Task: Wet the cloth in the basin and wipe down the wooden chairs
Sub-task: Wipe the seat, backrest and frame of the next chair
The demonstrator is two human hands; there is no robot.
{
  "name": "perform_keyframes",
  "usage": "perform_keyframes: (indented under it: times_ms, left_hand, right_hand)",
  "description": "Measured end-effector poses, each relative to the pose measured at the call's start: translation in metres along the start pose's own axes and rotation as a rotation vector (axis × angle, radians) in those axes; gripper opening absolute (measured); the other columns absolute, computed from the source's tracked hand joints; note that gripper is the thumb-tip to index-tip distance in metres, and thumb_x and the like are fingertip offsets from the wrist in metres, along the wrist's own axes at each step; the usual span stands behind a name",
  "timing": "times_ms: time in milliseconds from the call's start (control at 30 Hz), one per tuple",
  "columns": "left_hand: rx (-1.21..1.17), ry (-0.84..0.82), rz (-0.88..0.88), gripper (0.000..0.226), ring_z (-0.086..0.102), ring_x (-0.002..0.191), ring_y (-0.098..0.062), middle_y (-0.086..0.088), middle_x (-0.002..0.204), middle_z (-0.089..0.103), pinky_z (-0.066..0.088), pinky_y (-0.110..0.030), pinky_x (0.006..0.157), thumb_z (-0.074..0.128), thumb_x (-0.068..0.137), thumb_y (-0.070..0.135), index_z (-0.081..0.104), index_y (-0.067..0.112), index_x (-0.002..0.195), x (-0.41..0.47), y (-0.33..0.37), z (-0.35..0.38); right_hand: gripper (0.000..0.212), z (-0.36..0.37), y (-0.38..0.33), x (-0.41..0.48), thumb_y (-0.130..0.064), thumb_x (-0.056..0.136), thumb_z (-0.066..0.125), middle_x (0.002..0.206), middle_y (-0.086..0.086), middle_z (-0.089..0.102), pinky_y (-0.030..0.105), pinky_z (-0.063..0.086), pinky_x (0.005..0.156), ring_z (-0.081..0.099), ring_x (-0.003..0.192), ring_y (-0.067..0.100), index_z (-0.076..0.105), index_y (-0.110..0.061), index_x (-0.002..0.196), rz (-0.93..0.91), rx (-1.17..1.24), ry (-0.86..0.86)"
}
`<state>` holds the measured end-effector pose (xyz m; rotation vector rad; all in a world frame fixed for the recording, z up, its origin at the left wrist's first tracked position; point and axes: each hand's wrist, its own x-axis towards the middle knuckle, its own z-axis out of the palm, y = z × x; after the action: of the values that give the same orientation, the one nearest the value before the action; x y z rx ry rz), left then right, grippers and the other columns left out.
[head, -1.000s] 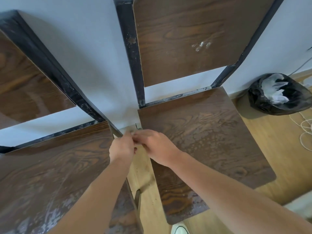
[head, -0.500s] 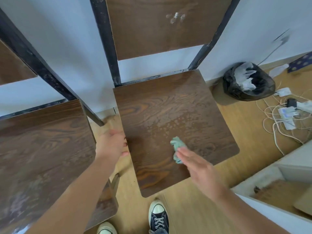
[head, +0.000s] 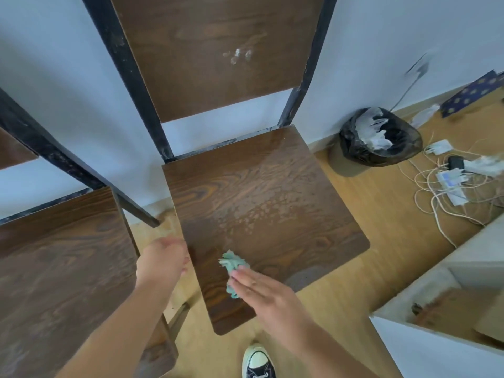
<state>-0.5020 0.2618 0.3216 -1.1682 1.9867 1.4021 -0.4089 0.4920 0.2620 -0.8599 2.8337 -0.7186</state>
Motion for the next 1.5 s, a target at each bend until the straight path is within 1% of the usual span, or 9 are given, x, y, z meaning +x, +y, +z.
perform_keyframes:
  times_ms: [233,333,667,800,1067,1200,1300,1367,1500]
  left_hand:
    - [0.097,0.112,0.053,0.019,0.075,0.081,-0.03,-0.009,0.092,0.076,0.059,-0.032,0.063,0.073,0.09,0.014,0.077,0.019,0.108,-0.008,0.008,-0.003]
    - [0.086,0.103,-0.009,0.028,0.076,0.089,-0.036,-0.01,0.088,0.076,0.065,-0.045,0.08,0.051,0.099,0.011,0.076,0.018,0.111,-0.006,0.005,-0.003]
    - [0.202,0.092,0.032,0.019,0.073,0.085,-0.033,-0.011,0.09,0.075,0.063,-0.05,0.085,0.056,0.096,0.019,0.074,0.019,0.103,-0.004,0.007,-0.018]
    - [0.201,0.04,0.07,0.039,0.071,0.089,-0.027,-0.01,0.109,0.071,0.063,-0.044,0.085,0.061,0.093,0.018,0.063,0.023,0.131,-0.002,0.032,-0.015]
    - [-0.103,0.219,0.472,0.054,0.062,0.101,-0.014,0.005,0.132,0.058,0.052,-0.027,0.079,0.066,0.097,0.023,0.044,0.028,0.146,-0.013,0.156,-0.029]
    - [-0.395,0.256,0.666,0.051,0.057,0.122,-0.011,0.01,0.137,0.055,0.045,-0.023,0.099,0.056,0.1,0.046,0.042,0.03,0.146,-0.021,0.22,-0.043]
    - [-0.469,0.273,0.694,0.04,0.059,0.107,-0.01,0.014,0.11,0.06,0.045,-0.025,0.092,0.034,0.104,0.059,0.051,0.03,0.126,-0.024,0.233,-0.05]
    - [-0.411,0.324,0.733,0.037,0.059,0.106,-0.013,0.013,0.108,0.061,0.048,-0.032,0.097,0.034,0.105,0.055,0.054,0.028,0.122,-0.023,0.232,-0.053]
    - [-0.288,0.365,0.805,0.038,0.06,0.112,-0.015,0.009,0.121,0.064,0.046,-0.025,0.094,0.04,0.108,0.044,0.056,0.023,0.134,-0.011,0.227,-0.061]
  right_hand:
    - [0.053,-0.068,0.101,-0.018,0.012,0.084,0.062,0.139,0.008,0.059,0.045,0.049,0.105,0.056,0.129,0.026,0.06,-0.007,0.134,0.839,-0.091,0.343]
    - [0.053,-0.044,0.074,0.026,0.008,0.085,0.063,0.141,0.006,0.058,0.044,0.053,0.101,0.053,0.133,0.021,0.061,-0.009,0.135,0.738,-0.119,0.322]
    - [0.058,0.025,-0.035,0.05,-0.001,0.082,0.043,0.146,0.002,0.053,0.029,0.037,0.114,0.043,0.14,0.014,0.058,-0.012,0.137,-0.083,-0.039,-0.054]
    - [0.062,-0.011,0.02,0.061,0.003,0.078,0.07,0.147,0.0,0.051,0.037,0.046,0.108,0.048,0.137,0.017,0.061,-0.018,0.135,0.188,-0.116,0.082]
    - [0.044,-0.06,0.071,0.192,-0.006,0.089,0.064,0.13,0.007,0.059,0.037,0.05,0.101,0.051,0.12,0.023,0.064,-0.021,0.131,0.608,-0.057,0.179]
    - [0.041,-0.112,0.056,0.232,-0.009,0.096,0.06,0.128,0.01,0.06,0.022,0.052,0.092,0.062,0.115,0.024,0.057,-0.013,0.136,0.886,0.357,0.513]
    - [0.046,-0.182,0.045,0.274,-0.015,0.094,0.066,0.127,0.004,0.063,-0.004,0.041,0.076,0.062,0.115,0.015,0.052,-0.012,0.138,0.836,0.697,0.966]
    - [0.034,-0.214,0.029,0.301,-0.018,0.092,0.069,0.118,-0.001,0.064,-0.002,0.046,0.077,0.062,0.108,0.009,0.061,-0.013,0.125,0.691,0.682,1.109]
    - [0.017,-0.174,-0.012,0.312,-0.006,0.091,0.067,0.111,0.0,0.05,0.016,0.052,0.088,0.055,0.1,0.007,0.057,-0.011,0.104,0.428,0.464,0.935]
